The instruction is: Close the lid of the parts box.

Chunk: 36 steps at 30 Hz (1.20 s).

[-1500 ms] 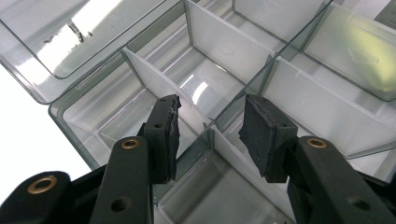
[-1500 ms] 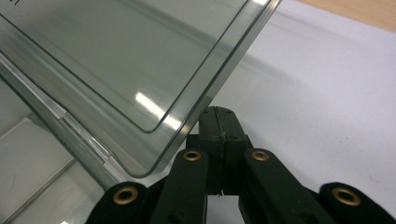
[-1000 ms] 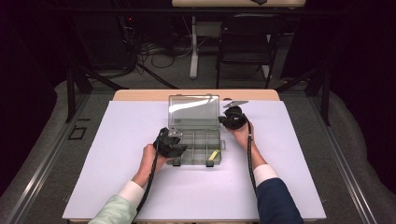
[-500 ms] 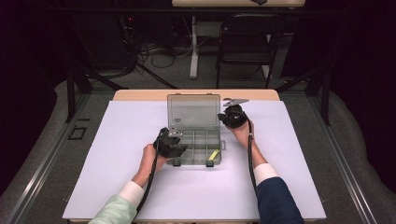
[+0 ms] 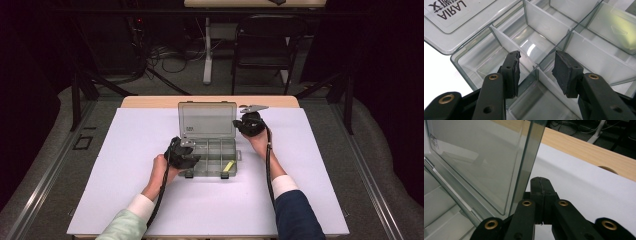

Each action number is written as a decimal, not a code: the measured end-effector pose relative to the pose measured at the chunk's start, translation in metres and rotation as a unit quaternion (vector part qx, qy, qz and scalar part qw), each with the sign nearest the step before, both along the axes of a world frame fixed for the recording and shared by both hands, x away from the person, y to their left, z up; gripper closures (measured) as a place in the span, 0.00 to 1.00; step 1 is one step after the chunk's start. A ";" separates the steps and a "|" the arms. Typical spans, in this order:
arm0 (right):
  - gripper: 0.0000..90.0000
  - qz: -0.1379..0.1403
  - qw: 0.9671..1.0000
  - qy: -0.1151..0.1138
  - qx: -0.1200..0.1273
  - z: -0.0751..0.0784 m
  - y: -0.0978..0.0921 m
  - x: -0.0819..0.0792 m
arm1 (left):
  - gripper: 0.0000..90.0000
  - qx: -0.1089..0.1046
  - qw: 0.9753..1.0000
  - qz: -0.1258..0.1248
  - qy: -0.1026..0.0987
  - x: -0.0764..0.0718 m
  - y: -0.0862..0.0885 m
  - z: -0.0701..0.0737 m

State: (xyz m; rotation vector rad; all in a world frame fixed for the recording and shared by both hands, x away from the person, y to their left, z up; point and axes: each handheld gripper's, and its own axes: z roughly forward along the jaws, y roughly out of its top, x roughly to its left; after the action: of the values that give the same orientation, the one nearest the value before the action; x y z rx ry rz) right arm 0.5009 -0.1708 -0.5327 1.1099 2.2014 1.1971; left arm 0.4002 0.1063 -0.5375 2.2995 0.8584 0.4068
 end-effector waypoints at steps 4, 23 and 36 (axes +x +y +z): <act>1.00 0.002 1.000 -0.005 0.000 0.002 -0.001 -0.001 | 0.62 0.000 1.000 0.000 0.000 0.000 0.000 0.000; 1.00 0.021 0.999 -0.027 0.010 0.010 -0.003 -0.007 | 0.61 0.000 1.000 0.005 -0.004 -0.001 -0.001 -0.001; 1.00 0.034 0.999 -0.038 0.015 0.014 -0.004 -0.012 | 0.60 -0.006 1.000 0.013 -0.006 -0.003 -0.001 -0.002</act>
State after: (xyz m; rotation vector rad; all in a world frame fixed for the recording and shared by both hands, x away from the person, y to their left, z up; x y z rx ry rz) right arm 0.4884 -0.1751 -0.5190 0.9920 2.1858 1.2837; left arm 0.3976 0.1051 -0.5391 2.2759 0.8821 0.4256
